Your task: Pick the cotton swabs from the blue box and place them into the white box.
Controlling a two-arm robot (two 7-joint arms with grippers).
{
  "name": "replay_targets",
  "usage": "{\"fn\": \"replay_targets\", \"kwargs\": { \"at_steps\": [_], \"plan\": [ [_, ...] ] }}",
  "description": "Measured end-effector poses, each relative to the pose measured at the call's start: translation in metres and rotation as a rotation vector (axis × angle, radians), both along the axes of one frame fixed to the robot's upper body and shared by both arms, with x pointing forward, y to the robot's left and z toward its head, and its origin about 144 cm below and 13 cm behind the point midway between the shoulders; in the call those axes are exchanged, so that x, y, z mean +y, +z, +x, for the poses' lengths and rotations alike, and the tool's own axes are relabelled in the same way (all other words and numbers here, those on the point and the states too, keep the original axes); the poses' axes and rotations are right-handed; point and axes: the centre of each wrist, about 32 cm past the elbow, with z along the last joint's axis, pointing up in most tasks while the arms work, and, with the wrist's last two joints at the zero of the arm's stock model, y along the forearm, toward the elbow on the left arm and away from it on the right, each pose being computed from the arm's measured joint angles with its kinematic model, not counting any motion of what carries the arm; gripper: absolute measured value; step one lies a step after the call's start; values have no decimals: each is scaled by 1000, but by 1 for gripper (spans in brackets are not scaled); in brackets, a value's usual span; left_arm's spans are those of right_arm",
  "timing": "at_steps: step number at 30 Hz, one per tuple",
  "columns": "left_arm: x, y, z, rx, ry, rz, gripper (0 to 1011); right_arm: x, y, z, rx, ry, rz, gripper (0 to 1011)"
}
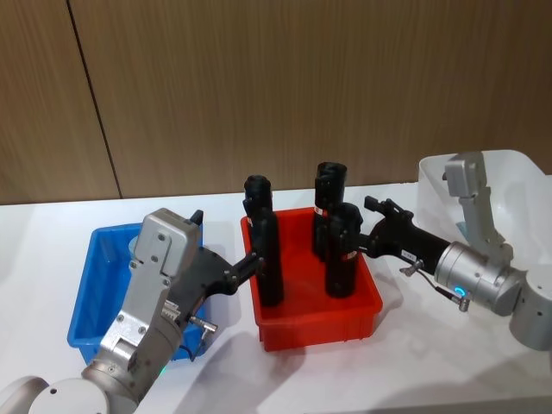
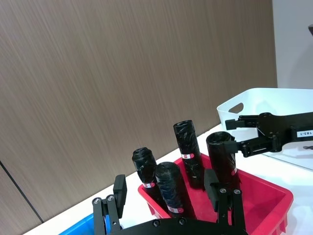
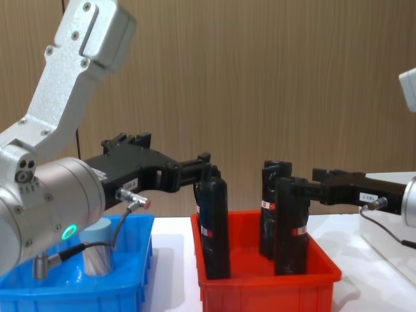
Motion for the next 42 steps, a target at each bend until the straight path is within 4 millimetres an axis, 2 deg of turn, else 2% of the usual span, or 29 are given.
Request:
{"fn": "replay_targets", "kwargs": {
  "at_steps": [35,40,42],
  "plan": [
    [0,0,0,0,0,0,1000,1,-8,28,32,4,-25,1002],
    [0,0,0,0,0,0,999,1,-8,30,33,8,-30,907],
    [0,0,0,0,0,0,999,1,-9,30,34,10,-33,834]
  ]
}}
